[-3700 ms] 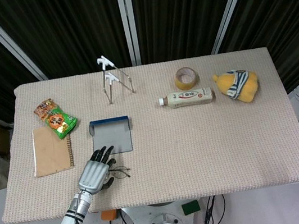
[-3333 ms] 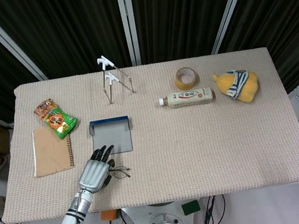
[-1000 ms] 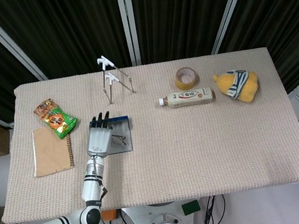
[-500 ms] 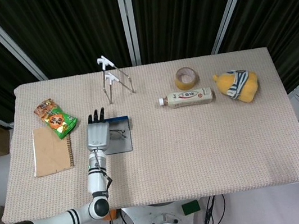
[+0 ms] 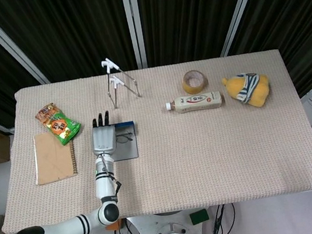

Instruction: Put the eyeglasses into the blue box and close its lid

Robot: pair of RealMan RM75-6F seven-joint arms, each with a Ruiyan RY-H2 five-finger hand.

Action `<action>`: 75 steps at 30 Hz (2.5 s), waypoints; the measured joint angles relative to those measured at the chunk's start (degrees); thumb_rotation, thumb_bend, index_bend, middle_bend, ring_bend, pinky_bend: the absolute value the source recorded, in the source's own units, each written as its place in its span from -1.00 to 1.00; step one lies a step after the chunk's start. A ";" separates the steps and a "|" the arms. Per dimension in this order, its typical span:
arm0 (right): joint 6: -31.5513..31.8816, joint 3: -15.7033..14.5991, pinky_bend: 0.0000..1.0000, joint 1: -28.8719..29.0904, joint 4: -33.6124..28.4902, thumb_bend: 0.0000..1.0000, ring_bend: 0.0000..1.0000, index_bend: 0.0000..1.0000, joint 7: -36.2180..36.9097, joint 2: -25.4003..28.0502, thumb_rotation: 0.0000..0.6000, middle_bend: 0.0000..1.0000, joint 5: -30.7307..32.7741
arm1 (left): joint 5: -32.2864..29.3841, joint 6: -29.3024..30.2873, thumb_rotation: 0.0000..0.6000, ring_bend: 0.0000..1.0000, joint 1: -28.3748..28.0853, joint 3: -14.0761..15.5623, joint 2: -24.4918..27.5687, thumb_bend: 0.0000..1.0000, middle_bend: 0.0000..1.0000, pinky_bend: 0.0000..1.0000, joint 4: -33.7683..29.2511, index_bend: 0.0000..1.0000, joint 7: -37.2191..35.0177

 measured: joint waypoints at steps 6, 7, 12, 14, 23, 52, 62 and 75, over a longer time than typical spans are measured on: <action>-0.11 -0.03 -1.00 -0.07 0.11 -0.11 -1.00 -1.00 0.13 -0.01 1.00 -1.00 0.14 | 1.44 0.53 0.91 -1.00 -0.45 0.76 -0.19 -0.09 -0.98 -0.72 0.24 -0.23 -1.29; -0.10 -0.03 -1.00 -0.08 0.15 -0.11 -1.00 -1.00 0.15 -0.03 1.00 -1.00 0.14 | 1.73 0.82 0.91 -1.00 -0.39 0.90 -0.12 -0.09 -0.98 -0.71 -0.03 -0.24 -1.48; -0.44 -0.10 -1.00 0.04 0.45 -0.11 -1.00 -1.00 0.21 -0.29 1.00 -1.00 0.13 | 3.78 3.67 0.83 -1.00 0.76 2.65 1.00 -0.09 -0.99 -0.72 -3.61 -0.09 -1.73; -0.51 -0.11 -1.00 0.15 0.55 -0.11 -1.00 -1.00 0.21 -0.43 1.00 -1.00 0.02 | 4.25 4.51 0.62 -1.00 1.50 3.78 1.82 -0.09 -1.00 -0.72 -5.60 -0.05 -1.30; -0.56 -0.14 -1.00 0.32 0.45 -0.11 -1.00 -1.00 -0.30 -0.69 1.00 -1.00 -0.17 | 2.13 3.44 0.14 -1.00 4.33 7.99 7.56 -0.09 -1.00 -0.73 -13.68 -0.24 1.44; -0.50 0.19 -1.00 0.07 -0.29 -0.09 -1.00 -1.00 -1.29 -0.44 1.00 -1.00 0.69 | -1.65 1.66 -0.16 -1.00 1.18 8.00 5.89 -0.09 -1.00 -0.75 -6.70 -0.44 4.30; -0.60 0.22 -1.00 0.04 -0.23 -0.08 -1.00 -1.00 -1.11 -0.39 1.00 -1.00 0.79 | -1.90 1.59 -0.12 -1.00 0.54 7.64 4.08 -0.09 -1.00 -0.75 -2.86 -0.56 4.60; -0.49 0.17 -1.00 0.11 -0.57 -0.08 -1.00 -1.00 -1.43 -0.27 1.00 -1.00 0.45 | -0.77 3.24 -0.05 -1.00 1.80 8.20 5.28 -0.15 -1.00 -0.74 -6.46 -0.57 3.76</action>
